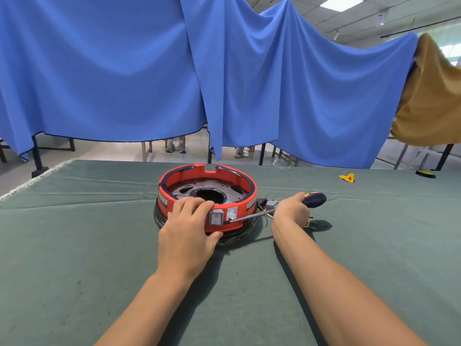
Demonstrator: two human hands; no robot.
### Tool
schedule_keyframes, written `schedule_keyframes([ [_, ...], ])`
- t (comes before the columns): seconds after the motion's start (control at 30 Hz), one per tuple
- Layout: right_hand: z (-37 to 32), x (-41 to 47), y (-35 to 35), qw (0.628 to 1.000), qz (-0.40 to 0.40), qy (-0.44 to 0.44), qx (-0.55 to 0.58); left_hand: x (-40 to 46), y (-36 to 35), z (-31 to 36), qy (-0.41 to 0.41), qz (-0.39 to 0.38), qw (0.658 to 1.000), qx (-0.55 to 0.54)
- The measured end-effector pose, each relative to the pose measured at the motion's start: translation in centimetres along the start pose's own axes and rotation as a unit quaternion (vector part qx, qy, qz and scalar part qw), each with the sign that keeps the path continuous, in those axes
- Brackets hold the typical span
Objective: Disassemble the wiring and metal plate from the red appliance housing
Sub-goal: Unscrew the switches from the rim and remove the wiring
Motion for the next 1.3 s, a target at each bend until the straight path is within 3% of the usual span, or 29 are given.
schedule_keyframes([
  [0.27, -0.5, -0.2, -1.1, 0.999, -0.004, 0.018, -0.042, 0.0, 0.2, 0.2, -0.002, 0.005, 1.0, -0.024],
  [0.53, -0.8, -1.6, -3.8, 0.993, -0.065, 0.05, -0.084, 0.0, 0.3, -0.1, -0.002, -0.007, 1.0, -0.013],
  [0.97, 0.4, -0.5, 1.2, 0.997, -0.004, -0.002, 0.073, -0.4, 0.4, 0.5, -0.017, 0.004, 0.999, 0.038],
  [1.3, 0.5, -0.1, 2.0, 0.997, 0.01, -0.002, 0.079, -0.3, 0.5, 0.8, 0.009, 0.001, 1.0, 0.004],
])
Point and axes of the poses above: each hand's wrist, its own x-axis towards the middle knuckle, its own y-axis out of the back of the hand, z = x × y, the point moved 6 cm from there along x, towards the middle knuckle, and after that the axes turned 4 degrees about -x, right-handed, at the moved point
